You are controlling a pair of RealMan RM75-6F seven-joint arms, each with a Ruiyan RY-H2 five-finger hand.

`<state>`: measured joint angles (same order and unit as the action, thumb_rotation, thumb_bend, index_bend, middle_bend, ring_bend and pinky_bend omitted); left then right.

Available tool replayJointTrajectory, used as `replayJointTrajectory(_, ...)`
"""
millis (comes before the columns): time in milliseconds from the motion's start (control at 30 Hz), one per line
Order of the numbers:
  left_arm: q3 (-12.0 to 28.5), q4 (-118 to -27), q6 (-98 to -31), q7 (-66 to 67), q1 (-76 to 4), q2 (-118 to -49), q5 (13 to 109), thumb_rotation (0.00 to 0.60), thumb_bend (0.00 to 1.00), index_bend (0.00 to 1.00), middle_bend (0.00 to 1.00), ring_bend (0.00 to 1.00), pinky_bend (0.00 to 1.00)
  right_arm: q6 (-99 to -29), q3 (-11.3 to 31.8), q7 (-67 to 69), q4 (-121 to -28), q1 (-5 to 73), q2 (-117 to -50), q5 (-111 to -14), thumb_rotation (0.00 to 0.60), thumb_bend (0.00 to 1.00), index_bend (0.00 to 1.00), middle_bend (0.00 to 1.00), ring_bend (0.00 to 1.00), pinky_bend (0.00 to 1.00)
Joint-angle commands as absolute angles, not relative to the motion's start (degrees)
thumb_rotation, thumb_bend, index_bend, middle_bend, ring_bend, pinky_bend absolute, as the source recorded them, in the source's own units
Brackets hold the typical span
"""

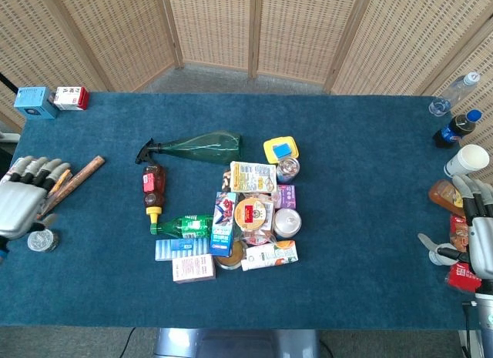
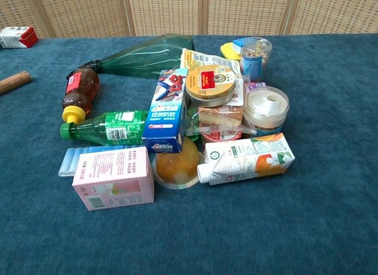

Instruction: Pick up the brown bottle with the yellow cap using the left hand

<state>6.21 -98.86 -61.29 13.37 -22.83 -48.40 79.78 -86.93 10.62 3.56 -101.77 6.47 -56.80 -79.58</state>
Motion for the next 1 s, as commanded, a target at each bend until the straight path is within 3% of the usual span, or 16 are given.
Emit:
replayJointTrajectory(33, 6.14, -96.12, -58.09, 14.56, -26.15, -51.26, 81.52, 0.6, 0.3, 0.0, 0.0, 0.0, 0.0, -87.44, 10.58, 3.57, -102.05, 5.99, -56.53, -79.41, 0.51, 0.11, 0.0, 0.09, 0.0, 0.0)
replayJointTrajectory(567, 3.85, -82.05, -50.69, 8.64, -36.47, -62.68, 91.39, 0.6, 0.3, 0.0, 0.0, 0.0, 0.0, -89.38, 10.81, 2.72, -103.09, 3.96, -55.11, -77.92, 0.509, 0.11, 0.0, 0.09, 0.0, 0.0)
replayJointTrajectory(1000, 1.52, -70.74, -50.87, 6.06, -40.67, -72.14, 95.27, 0.6, 0.3, 0.0, 0.0, 0.0, 0.0, -89.75, 11.16, 2.57, -103.51, 3.26, -54.46, -77.12, 0.51, 0.12, 0.0, 0.09, 0.0, 0.0)
